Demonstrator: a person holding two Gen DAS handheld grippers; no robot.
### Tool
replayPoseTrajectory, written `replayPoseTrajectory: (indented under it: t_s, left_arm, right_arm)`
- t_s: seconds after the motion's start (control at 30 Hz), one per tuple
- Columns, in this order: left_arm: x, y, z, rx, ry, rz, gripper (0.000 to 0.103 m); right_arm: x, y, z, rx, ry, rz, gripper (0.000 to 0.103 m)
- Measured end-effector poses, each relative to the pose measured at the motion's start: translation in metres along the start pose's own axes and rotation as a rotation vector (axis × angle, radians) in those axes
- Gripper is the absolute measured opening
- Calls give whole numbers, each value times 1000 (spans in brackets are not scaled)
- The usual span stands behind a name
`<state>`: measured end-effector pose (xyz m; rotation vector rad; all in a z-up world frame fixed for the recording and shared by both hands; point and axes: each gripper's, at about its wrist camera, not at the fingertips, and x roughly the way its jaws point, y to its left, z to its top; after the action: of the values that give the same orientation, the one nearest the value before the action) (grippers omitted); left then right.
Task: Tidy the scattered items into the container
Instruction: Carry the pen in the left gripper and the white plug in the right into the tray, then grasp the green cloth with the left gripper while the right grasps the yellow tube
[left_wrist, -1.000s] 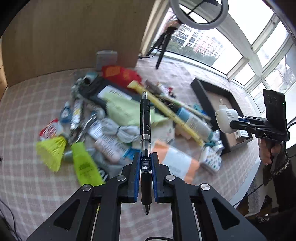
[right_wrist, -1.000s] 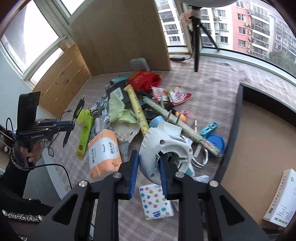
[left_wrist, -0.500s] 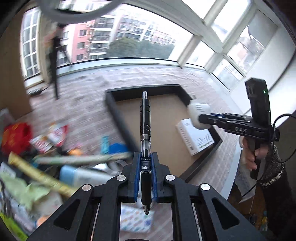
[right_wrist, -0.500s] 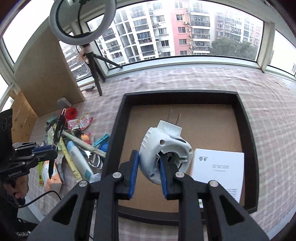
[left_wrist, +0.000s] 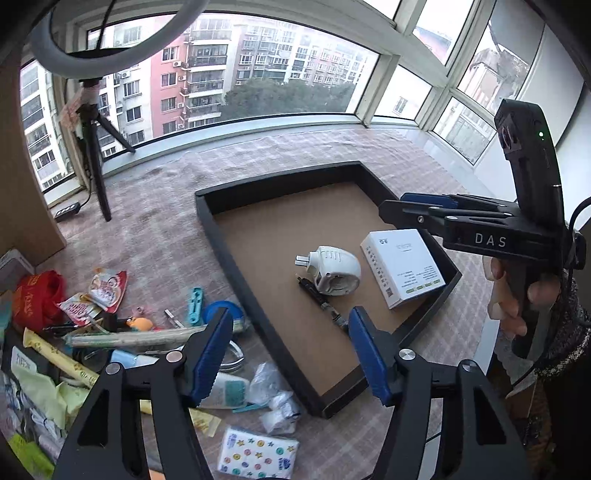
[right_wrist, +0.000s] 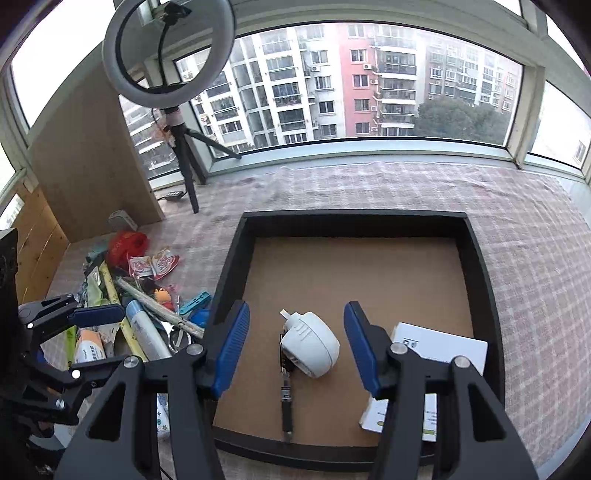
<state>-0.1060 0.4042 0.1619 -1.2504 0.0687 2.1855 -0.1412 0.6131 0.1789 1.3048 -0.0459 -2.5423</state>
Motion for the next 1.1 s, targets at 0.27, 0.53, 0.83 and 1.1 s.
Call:
replayPoseTrajectory:
  t_s: [0.27,0.53,0.83,1.1]
  left_arm:
    - [-42,99,-54,-155,16,127,53]
    - [-75,207,-115,-368,74,236,49]
    - [-43,253,-105,-426,141,235,50]
    - [-8,256,-98,-402,221,207,51]
  right_arm:
    - [34,79,1,-136,100,178,34]
    - [84,190,-6,-318,221,327,26]
    - [151,272,-22,-460,360,353,26]
    - [181,284,-26,-504,415,301,26]
